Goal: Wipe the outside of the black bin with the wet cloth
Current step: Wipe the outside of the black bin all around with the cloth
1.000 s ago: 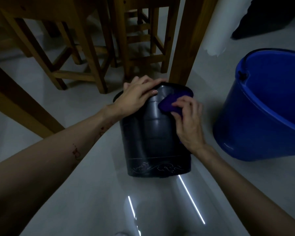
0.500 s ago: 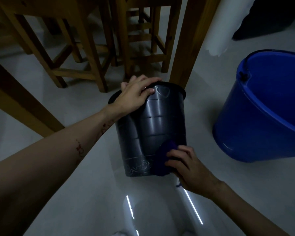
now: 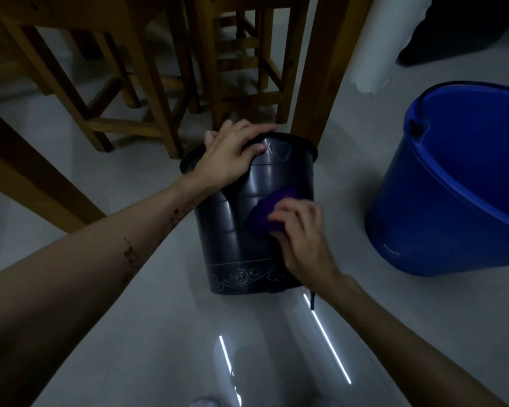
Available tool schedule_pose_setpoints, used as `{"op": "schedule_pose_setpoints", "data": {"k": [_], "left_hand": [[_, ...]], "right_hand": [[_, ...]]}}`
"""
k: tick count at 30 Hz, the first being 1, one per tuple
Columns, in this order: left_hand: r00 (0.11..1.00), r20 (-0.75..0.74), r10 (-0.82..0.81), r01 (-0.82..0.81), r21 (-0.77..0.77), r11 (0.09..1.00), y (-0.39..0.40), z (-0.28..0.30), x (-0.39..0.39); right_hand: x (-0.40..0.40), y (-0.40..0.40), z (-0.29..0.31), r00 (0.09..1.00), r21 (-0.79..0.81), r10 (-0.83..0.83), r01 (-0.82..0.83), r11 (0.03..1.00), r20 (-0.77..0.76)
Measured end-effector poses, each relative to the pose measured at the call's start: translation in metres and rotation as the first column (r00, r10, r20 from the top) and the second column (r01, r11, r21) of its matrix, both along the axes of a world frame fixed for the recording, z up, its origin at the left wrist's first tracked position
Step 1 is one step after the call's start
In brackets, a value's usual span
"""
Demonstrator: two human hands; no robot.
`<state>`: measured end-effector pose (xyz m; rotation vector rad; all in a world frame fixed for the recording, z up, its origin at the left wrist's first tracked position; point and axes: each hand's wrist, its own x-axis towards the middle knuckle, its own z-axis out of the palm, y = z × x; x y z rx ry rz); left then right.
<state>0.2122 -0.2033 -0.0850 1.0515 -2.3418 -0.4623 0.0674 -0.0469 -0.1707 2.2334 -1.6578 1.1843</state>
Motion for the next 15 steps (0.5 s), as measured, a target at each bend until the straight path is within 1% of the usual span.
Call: {"op": "schedule_pose_setpoints", "data": {"k": [1, 3, 6, 9, 10, 12, 13, 15], "left_hand": [[1.000, -0.003, -0.003, 0.003, 0.001, 1.000, 0.000, 0.000, 0.000], [1.000, -0.001, -0.009, 0.009, -0.007, 1.000, 0.003, 0.003, -0.003], [1.000, 0.011, -0.022, 0.022, -0.013, 1.000, 0.008, 0.011, -0.011], [1.000, -0.015, 0.011, -0.011, -0.027, 1.000, 0.005, 0.024, -0.012], [1.000, 0.019, 0.020, -0.019, -0.049, 0.999, 0.003, 0.028, -0.010], [0.993, 0.117, -0.015, 0.025, -0.084, 0.996, -0.002, 0.032, -0.006], [0.989, 0.143, -0.036, 0.048, -0.077, 0.996, -0.004, 0.032, -0.003], [0.982, 0.187, -0.011, 0.016, -0.028, 0.999, -0.004, 0.032, 0.001]], "right_hand": [[0.002, 0.010, -0.007, 0.997, -0.009, 0.061, -0.061, 0.998, -0.053], [0.002, 0.029, -0.020, 0.985, 0.007, 0.145, -0.145, 0.989, -0.095], [-0.006, 0.056, -0.040, 0.962, 0.027, 0.221, -0.219, 0.975, -0.160], [-0.021, 0.074, -0.054, 0.932, 0.066, 0.272, -0.264, 0.962, -0.240], [-0.025, 0.076, -0.054, 0.939, 0.074, 0.260, -0.250, 0.965, -0.227], [-0.033, 0.073, -0.049, 0.973, 0.064, 0.188, -0.181, 0.981, -0.134], [-0.036, 0.067, -0.044, 0.990, 0.054, 0.122, -0.118, 0.991, -0.069], [-0.042, 0.047, -0.029, 0.992, 0.057, -0.055, 0.049, 0.997, 0.111]]}}
